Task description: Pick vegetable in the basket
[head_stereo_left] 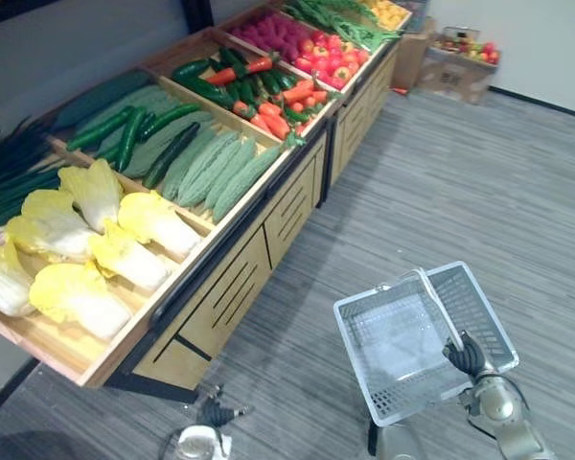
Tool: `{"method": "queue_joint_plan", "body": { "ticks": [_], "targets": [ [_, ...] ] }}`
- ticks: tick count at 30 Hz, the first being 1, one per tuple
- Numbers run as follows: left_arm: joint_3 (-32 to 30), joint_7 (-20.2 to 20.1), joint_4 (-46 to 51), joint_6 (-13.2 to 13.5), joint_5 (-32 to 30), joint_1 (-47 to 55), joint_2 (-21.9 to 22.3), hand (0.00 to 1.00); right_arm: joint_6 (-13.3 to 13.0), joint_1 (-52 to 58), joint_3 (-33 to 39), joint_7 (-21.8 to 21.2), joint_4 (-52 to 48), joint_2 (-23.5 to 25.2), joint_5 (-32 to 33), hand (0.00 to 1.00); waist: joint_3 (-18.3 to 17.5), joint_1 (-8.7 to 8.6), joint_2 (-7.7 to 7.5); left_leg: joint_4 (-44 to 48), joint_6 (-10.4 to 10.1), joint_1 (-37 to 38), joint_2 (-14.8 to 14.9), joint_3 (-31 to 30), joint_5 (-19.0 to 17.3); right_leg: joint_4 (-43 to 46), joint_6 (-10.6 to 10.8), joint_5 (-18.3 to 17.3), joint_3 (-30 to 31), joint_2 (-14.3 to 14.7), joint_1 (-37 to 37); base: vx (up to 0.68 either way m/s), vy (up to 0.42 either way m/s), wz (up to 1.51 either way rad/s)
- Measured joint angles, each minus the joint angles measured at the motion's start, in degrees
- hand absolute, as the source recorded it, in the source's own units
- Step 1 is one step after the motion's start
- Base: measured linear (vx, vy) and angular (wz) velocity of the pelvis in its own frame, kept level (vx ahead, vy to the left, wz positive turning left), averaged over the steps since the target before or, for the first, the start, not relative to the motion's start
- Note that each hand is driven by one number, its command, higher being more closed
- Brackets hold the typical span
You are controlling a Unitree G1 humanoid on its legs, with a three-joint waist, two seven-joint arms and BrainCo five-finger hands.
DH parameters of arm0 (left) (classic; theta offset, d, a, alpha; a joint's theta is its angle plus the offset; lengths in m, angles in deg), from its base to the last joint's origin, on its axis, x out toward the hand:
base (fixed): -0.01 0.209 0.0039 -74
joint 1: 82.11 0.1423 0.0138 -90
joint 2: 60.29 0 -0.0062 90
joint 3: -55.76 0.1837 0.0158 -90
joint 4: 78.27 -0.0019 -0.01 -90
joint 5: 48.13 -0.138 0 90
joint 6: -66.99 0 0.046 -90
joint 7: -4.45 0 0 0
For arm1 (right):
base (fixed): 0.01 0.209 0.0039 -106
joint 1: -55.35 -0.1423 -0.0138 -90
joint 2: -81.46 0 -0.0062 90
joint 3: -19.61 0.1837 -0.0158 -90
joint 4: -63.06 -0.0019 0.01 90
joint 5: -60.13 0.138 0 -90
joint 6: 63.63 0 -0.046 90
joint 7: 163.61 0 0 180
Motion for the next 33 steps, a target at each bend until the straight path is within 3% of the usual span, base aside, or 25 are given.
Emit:
{"method": "queue_joint_plan", "body": {
  "ticks": [2,4,6,7,9,11,12,13,15,16,18,19,21,23,25,26,27,29,31,33],
  "targets": [
    [-0.8,0.0,-2.7,-0.2,0.0,1.0,1.9,0.0,-0.1,-0.9,-0.5,-0.6,0.2,0.2,0.0,1.0,-0.2,-0.05,0.34,8.4,-1.9,-3.6,1.3,-0.8,3.7,4.4,-3.3,-3.2,-3.4,1.2,0.6,0.45,-0.469,0.32],
    [-2.4,-0.1,-3.4,-0.2,0.0,1.4,2.1,0.0,0.0,-1.0,-0.3,-0.6,0.5,0.1,0.1,1.0,-0.2,-0.06,0.31,15.3,-1.8,-7.3,1.6,-0.4,8.6,4.5,-4.6,-4.8,-5.8,1.6,2.5,0.33,-0.329,0.45],
    [-3.8,0.3,-4.2,-0.5,0.0,2.1,2.3,0.0,-0.1,0.2,-0.4,-0.6,0.8,0.0,1.0,1.0,0.2,0.25,-0.44,28.4,-1.9,-14.0,2.1,2.2,20.9,1.5,-5.7,-7.6,-8.6,1.5,8.7,0.42,-0.374,0.65],
    [-3.8,0.3,-4.2,-0.4,0.1,2.4,2.5,0.0,-0.1,0.5,-0.3,-0.5,1.3,-0.1,1.0,1.0,0.4,0.63,-0.68,31.6,-1.8,-15.5,2.7,3.2,20.4,0.8,-6.0,-7.8,-9.3,1.6,10.2,0.27,-0.206,0.6],
    [-4.3,0.3,-3.5,-0.2,0.1,2.4,2.4,0.0,0.0,1.7,1.6,-0.2,2.3,-0.6,1.1,1.0,0.4,1.48,-0.69,38.5,0.4,-23.3,3.6,9.0,13.2,-3.5,-6.7,-8.4,-13.4,1.3,16.7,0.25,-0.182,0.76],
    [-4.3,0.2,-3.0,-0.1,0.2,2.6,2.6,0.0,0.0,2.2,3.7,0.4,2.7,-1.5,1.1,1.0,0.5,1.84,-0.53,35.3,0.8,-27.6,3.3,13.7,10.5,-5.8,-6.1,-8.9,-16.1,0.8,19.9,0.21,-0.092,0.76],
    [-4.2,0.3,-2.8,-0.1,0.2,2.9,2.8,0.0,-0.1,2.4,5.8,0.9,3.6,-1.8,1.2,1.0,0.5,1.91,-0.32,29.3,0.7,-28.7,2.4,17.2,10.4,-6.7,-5.2,-9.4,-18.0,0.4,21.4,0.16,-0.003,0.67],
    [-4.2,0.2,-2.6,-0.1,0.2,3.1,2.8,0.0,-0.1,2.6,6.7,0.9,4.3,-2.0,1.2,1.0,0.5,1.87,-0.22,25.2,0.7,-28.8,1.9,19.2,10.9,-7.1,-4.6,-9.8,-19.0,0.3,21.7,0.14,0.052,0.7],
    [-3.6,0.3,-2.3,-0.1,0.2,4.0,3.1,0.0,-0.1,4.3,9.7,1.3,5.6,-2.5,2.0,1.0,0.2,1.82,1.15,13.4,0.7,-28.6,1.9,28.9,18.3,-7.6,-2.6,-11.1,-22.1,1.0,23.3,0.16,0.086,0.76],
    [-3.5,0.2,-2.6,-0.2,0.1,4.4,3.2,0.0,0.0,5.1,11.7,2.2,7.7,-2.2,2.5,1.0,-0.2,1.5,1.93,8.3,3.8,-27.6,2.3,36.6,20.1,-7.8,-1.5,-12.4,-24.0,1.8,24.4,0.25,0.131,1.11],
    [-3.8,0.0,-3.1,-0.5,0.0,4.0,2.9,0.0,0.1,5.2,13.4,2.6,12.0,-1.6,3.9,1.0,-0.7,1.36,0.53,1.7,6.2,-25.8,0.4,44.8,19.6,-9.1,-0.5,-12.4,-26.7,0.5,24.8,0.28,0.161,0.98],
    [-4.9,-0.2,-3.2,-0.5,0.0,4.3,2.9,0.0,0.2,4.6,13.9,3.0,14.1,-1.6,4.9,1.0,-0.7,2.2,0.1,0.5,8.8,-26.0,-0.9,45.1,19.2,-9.8,0.2,-12.0,-27.0,0.5,24.8,0.2,0.119,0.38],
    [-6.0,-0.5,-3.9,-0.8,-0.2,4.4,3.1,0.0,0.4,2.7,15.0,3.0,17.5,-1.5,5.0,1.0,-0.8,2.27,-0.38,-1.6,10.0,-24.7,-3.5,44.1,18.4,-10.1,0.8,-11.6,-26.8,-0.7,26.0,0.2,0.094,0.37],
    [-6.4,-0.5,-4.3,-1.4,-0.5,4.7,3.4,0.0,0.6,1.8,15.6,3.1,21.1,-1.5,5.0,1.0,-0.9,2.15,-0.32,-5.0,10.1,-21.4,-6.0,43.3,18.2,-6.3,1.1,-11.5,-25.8,-2.8,26.8,0.21,0.103,0.38],
    [-7.6,-0.6,-4.3,-1.4,-0.6,5.5,3.4,0.0,1.1,1.2,17.2,3.2,23.1,-0.2,5.9,1.0,-0.8,1.71,-0.46,-8.8,9.6,-17.7,-7.3,41.6,17.4,6.5,2.6,-10.6,-24.1,-6.0,23.7,0.18,0.085,0.34],
    [-7.6,-0.6,-4.2,-1.5,-0.5,5.6,3.0,0.0,1.1,0.8,17.7,3.2,23.9,0.2,6.7,1.0,-0.8,1.27,-0.53,-9.9,9.5,-16.3,-7.7,40.6,17.3,14.9,4.6,-8.8,-22.3,-8.0,20.9,0.16,0.049,0.5],
    [-7.6,-0.7,-4.0,-1.6,-0.5,5.5,2.1,0.0,1.2,0.7,17.7,3.2,25.4,0.3,7.1,1.0,-0.8,0.96,-0.55,-11.2,9.6,-14.4,-8.1,38.7,17.2,24.6,5.2,-5.7,-18.4,-9.4,17.0,0.14,0.021,0.55],
    [-7.8,-0.6,-3.1,-1.7,-0.5,5.3,0.8,0.0,1.2,0.5,20.2,3.3,28.1,1.0,7.5,1.0,-0.5,0.51,-1.6,-11.7,9.7,-12.3,-8.0,35.7,16.8,32.9,5.1,-6.1,-14.7,-9.1,13.1,0.22,-0.02,0.81],
    [-8.7,-0.4,-3.0,-1.7,-0.1,5.3,0.3,0.0,1.3,0.1,23.1,3.4,30.2,1.5,9.1,1.0,-0.4,-0.08,-2.22,-11.7,9.2,-10.7,-8.0,32.7,16.5,34.6,5.2,-7.2,-14.6,-9.2,11.0,0.23,-0.058,0.89],
    [-10.8,-0.4,-2.8,-1.7,0.0,4.5,0.8,0.0,1.3,-0.6,26.5,3.4,33.5,2.1,10.0,1.0,-0.5,-0.34,-2.81,-11.0,8.3,-9.8,-7.4,29.1,16.1,29.6,4.9,-7.7,-14.0,-9.2,9.1,0.22,-0.106,0.86]
  ]
}}
